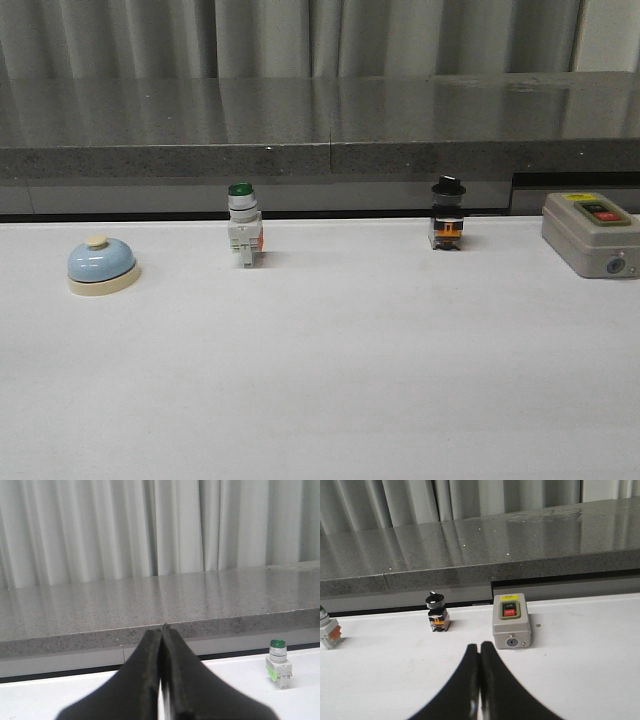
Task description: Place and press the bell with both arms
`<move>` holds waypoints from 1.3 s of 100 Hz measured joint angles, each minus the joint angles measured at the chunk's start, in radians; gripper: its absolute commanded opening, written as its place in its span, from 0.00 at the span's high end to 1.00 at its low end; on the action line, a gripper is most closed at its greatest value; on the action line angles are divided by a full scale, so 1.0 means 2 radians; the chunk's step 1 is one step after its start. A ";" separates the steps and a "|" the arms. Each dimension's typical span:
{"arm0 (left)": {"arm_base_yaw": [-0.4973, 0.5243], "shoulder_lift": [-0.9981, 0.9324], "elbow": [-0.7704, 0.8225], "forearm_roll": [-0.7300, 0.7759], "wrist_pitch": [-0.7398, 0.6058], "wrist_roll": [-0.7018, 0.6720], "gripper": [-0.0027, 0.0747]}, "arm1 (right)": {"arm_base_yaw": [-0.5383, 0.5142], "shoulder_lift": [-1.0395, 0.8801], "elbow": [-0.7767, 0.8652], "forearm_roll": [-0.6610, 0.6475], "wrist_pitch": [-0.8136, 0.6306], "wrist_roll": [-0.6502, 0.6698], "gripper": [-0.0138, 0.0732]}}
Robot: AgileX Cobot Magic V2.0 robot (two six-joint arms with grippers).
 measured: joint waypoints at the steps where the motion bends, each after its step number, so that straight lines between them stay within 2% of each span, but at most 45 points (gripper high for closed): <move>1: 0.000 0.000 0.000 0.000 0.000 0.000 0.99 | 0.000 0.000 0.000 0.000 0.000 0.000 0.92; 48: 0.000 0.000 0.000 0.000 0.000 0.000 0.99 | 0.000 0.000 0.000 0.000 0.000 0.000 0.92; 60: 0.000 0.000 0.000 -0.021 0.003 0.000 0.99 | 0.000 0.000 0.000 0.000 0.000 0.000 0.92; 72: 0.000 0.001 -0.013 -0.044 0.050 0.000 0.99 | 0.000 0.000 0.000 0.000 0.000 0.000 0.92; 89: 0.000 0.047 -0.091 -0.052 0.128 0.000 0.99 | 0.000 0.000 0.000 0.000 0.000 0.000 0.92; 130: 0.000 0.268 -0.300 -0.052 0.301 0.000 0.99 | 0.000 0.000 0.000 0.000 0.000 0.000 0.92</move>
